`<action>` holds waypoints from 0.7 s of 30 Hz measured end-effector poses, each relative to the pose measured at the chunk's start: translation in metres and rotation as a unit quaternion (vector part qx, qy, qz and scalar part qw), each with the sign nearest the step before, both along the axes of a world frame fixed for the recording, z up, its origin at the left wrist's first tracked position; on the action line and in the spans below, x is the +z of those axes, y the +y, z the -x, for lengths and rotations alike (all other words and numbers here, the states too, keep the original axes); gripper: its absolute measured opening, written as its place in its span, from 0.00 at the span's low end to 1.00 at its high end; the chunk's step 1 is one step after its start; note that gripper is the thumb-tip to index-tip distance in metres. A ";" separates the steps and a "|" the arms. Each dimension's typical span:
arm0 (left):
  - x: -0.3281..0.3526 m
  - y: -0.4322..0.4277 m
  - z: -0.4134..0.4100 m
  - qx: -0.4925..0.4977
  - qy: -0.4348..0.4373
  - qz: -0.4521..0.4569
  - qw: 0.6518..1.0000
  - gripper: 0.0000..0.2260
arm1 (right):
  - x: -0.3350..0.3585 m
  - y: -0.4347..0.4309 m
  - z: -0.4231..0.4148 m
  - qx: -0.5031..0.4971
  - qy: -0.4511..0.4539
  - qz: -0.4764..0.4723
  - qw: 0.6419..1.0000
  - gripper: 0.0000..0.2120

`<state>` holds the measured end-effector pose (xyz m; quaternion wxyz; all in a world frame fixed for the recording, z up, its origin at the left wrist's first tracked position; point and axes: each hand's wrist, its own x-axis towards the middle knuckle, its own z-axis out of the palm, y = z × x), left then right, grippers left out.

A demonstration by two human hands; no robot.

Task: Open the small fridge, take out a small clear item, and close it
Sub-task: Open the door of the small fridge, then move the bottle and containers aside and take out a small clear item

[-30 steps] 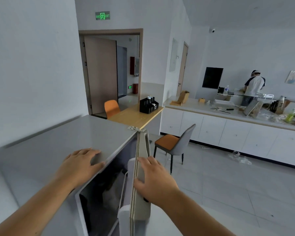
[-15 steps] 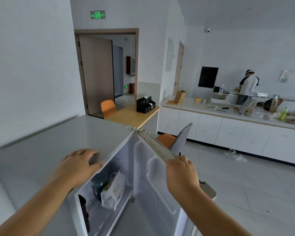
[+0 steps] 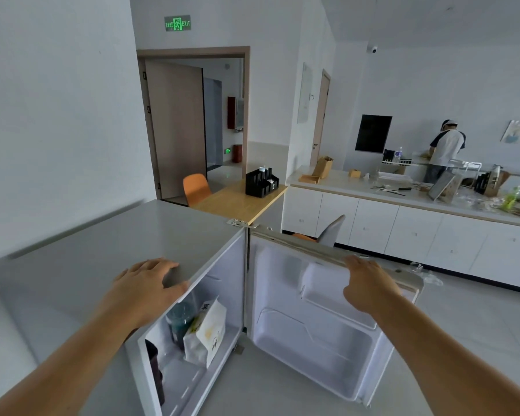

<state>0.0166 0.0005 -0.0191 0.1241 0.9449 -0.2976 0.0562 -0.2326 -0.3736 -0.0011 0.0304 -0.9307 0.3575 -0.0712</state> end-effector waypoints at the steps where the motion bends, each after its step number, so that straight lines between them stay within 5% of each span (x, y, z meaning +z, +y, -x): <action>1: 0.000 0.000 0.000 0.000 -0.001 -0.003 1.000 0.34 | 0.001 -0.004 -0.001 0.000 0.002 -0.011 1.000 0.30; 21: 0.006 0.003 0.012 -0.032 -0.012 0.037 0.999 0.25 | -0.006 -0.005 -0.028 -0.069 0.017 -0.007 0.997 0.32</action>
